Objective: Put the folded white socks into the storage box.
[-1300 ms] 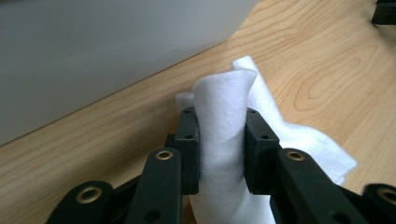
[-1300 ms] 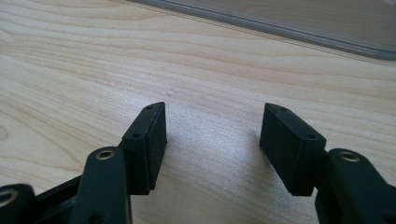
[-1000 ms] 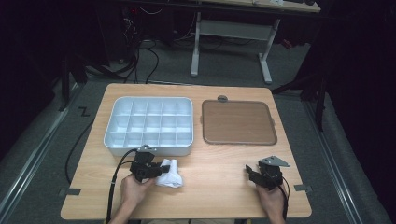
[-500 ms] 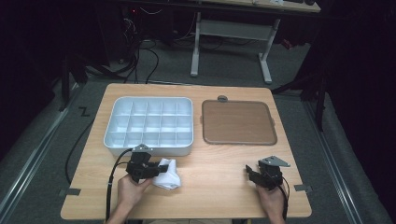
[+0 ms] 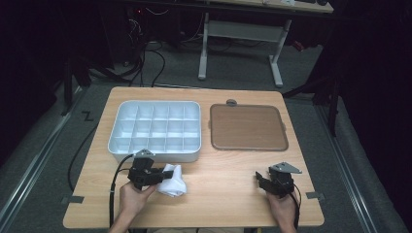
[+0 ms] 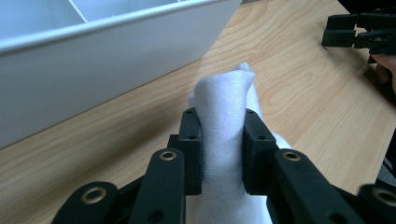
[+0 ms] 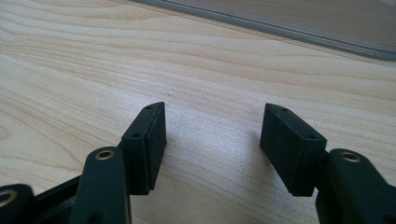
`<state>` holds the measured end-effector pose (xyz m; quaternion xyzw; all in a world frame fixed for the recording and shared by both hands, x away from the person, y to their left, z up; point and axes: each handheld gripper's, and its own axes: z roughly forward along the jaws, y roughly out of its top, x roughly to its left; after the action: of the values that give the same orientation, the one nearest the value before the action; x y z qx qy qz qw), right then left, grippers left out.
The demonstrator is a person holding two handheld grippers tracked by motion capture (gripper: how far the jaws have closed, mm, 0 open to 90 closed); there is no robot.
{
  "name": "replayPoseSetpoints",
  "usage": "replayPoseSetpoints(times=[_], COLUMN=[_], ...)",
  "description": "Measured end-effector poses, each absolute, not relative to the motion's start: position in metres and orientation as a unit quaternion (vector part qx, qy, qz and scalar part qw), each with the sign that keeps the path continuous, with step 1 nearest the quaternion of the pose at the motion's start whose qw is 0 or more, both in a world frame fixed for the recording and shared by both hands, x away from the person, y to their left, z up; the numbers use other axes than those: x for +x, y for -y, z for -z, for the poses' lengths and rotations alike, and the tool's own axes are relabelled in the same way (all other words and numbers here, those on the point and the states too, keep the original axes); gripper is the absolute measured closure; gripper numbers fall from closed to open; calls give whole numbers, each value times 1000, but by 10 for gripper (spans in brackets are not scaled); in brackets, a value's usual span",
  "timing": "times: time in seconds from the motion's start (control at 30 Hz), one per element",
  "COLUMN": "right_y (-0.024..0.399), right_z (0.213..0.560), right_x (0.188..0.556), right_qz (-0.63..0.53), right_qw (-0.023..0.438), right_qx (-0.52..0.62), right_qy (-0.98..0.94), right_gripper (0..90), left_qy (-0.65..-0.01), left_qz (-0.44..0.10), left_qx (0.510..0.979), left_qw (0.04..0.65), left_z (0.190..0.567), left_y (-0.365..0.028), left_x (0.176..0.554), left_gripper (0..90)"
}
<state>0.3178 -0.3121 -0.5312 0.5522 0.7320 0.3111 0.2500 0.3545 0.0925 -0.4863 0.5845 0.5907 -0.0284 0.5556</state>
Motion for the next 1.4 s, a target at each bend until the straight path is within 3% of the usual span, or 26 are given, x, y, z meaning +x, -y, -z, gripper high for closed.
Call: replayPoseSetpoints(times=[1.4], right_y=[312], right_z=[531], right_x=[318], right_qz=[-311], right_qw=[250], right_qx=[553], right_qy=[-731], right_gripper=[410], left_qy=[-571], left_qz=[37], left_qx=[554], left_qw=[605], left_z=[428], left_y=[-113], left_x=[370], left_gripper=[738])
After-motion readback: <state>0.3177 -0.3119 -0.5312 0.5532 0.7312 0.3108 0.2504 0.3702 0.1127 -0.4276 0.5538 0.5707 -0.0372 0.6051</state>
